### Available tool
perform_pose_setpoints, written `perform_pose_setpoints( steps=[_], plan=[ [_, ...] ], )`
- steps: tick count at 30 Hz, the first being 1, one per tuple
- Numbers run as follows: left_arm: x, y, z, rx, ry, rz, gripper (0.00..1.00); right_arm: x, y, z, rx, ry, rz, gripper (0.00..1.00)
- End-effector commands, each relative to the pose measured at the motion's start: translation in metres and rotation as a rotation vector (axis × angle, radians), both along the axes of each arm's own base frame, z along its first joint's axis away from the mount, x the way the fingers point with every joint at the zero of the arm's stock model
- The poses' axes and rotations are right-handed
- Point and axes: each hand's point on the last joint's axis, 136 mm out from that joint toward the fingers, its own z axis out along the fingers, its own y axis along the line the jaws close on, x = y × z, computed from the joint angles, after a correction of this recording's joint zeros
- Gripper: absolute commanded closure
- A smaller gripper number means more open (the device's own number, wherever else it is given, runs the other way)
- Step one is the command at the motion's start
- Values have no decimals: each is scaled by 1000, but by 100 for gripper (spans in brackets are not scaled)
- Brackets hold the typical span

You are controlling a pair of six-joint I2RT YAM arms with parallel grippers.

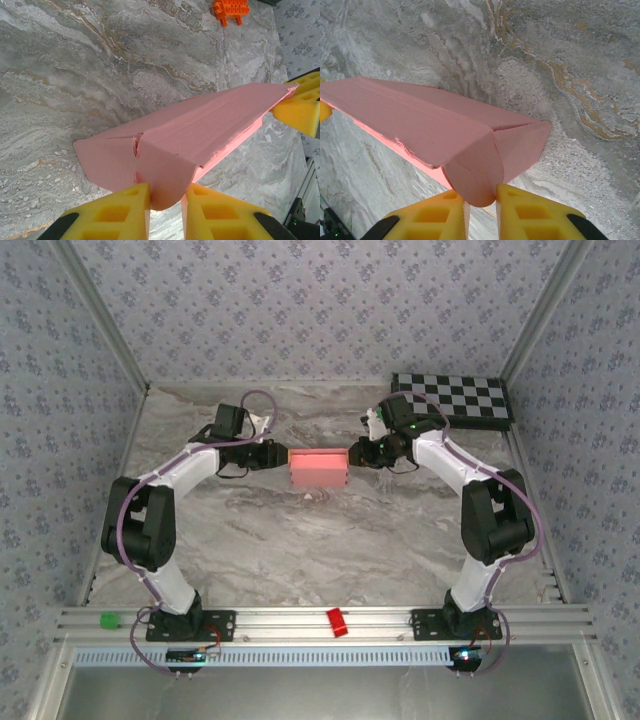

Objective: Fold the paper box

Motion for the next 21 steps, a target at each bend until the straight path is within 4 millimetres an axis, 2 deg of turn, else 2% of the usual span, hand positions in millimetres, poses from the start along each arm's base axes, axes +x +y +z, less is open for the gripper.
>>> perform_pose_setpoints(
  steps=[1, 11, 21],
  plan=[
    [-5, 0, 5, -17, -6, -22, 79, 0, 8, 16, 30, -26, 27, 79],
    [-6, -3, 6, -37, 0, -27, 81, 0, 13, 20, 59, -29, 37, 80],
    [-5, -4, 6, -44, 1, -26, 79, 1, 18, 22, 82, -25, 44, 80]
  ],
)
